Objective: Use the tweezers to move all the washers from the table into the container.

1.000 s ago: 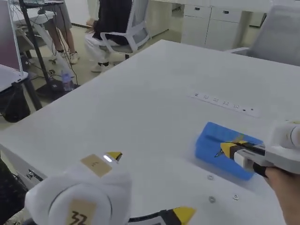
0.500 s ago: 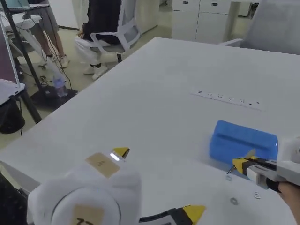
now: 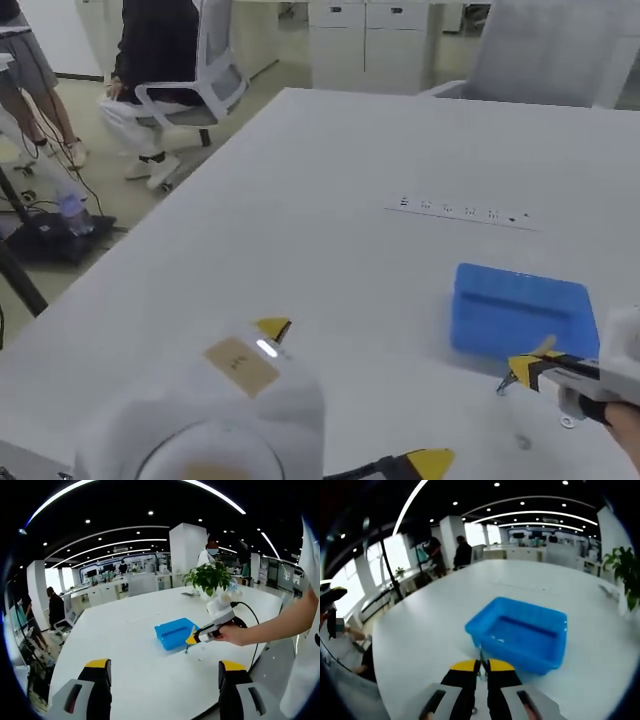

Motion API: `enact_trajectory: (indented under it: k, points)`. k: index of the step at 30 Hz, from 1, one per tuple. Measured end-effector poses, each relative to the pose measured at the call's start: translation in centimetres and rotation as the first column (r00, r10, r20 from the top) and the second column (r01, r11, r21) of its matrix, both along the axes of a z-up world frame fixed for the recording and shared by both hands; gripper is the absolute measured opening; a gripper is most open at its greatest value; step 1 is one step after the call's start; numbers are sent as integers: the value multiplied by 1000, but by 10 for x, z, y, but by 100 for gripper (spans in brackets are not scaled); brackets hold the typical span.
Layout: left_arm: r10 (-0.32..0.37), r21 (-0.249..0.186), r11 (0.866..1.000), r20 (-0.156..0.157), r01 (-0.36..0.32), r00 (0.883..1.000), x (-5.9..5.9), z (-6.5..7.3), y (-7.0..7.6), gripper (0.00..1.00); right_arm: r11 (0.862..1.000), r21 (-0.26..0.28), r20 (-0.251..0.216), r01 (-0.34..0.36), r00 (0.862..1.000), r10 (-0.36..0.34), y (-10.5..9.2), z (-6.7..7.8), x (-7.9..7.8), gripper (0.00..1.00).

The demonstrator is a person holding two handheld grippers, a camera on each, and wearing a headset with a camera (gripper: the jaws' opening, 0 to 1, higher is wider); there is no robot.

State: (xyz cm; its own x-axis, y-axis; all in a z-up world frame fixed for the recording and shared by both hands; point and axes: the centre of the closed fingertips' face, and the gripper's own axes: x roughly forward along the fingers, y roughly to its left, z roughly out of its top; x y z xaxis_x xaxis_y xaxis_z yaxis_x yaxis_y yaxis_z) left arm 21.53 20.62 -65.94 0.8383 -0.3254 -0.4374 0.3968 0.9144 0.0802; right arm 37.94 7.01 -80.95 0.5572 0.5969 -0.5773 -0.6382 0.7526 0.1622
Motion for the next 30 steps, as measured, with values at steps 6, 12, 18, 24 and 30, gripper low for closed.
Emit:
enact_trajectory:
  k: [6, 12, 18, 24, 30]
  points:
    - [-9, 12, 1000, 7, 9, 1000, 4, 1, 8, 90, 1000, 10, -7, 20, 1000, -20, 1, 1, 0, 3]
    - [52, -6, 999, 9, -52, 999, 3, 0, 8, 89, 1000, 20, -19, 1, 1000, -1, 0, -1, -2, 3]
    - [99, -14, 995, 16, -99, 995, -7, -1, -1, 89, 999, 21, -23, -38, 999, 38, -3, 2, -12, 3]
    - [134, -10, 991, 15, -134, 991, -18, -9, -7, 89, 997, 15, -8, -79, 997, 79, -2, 0, -9, 3]
    - [178, -23, 984, 6, -177, 984, -23, -19, -11, 89, 985, -23, 21, -170, 985, 170, 6, 1, -11, 3]
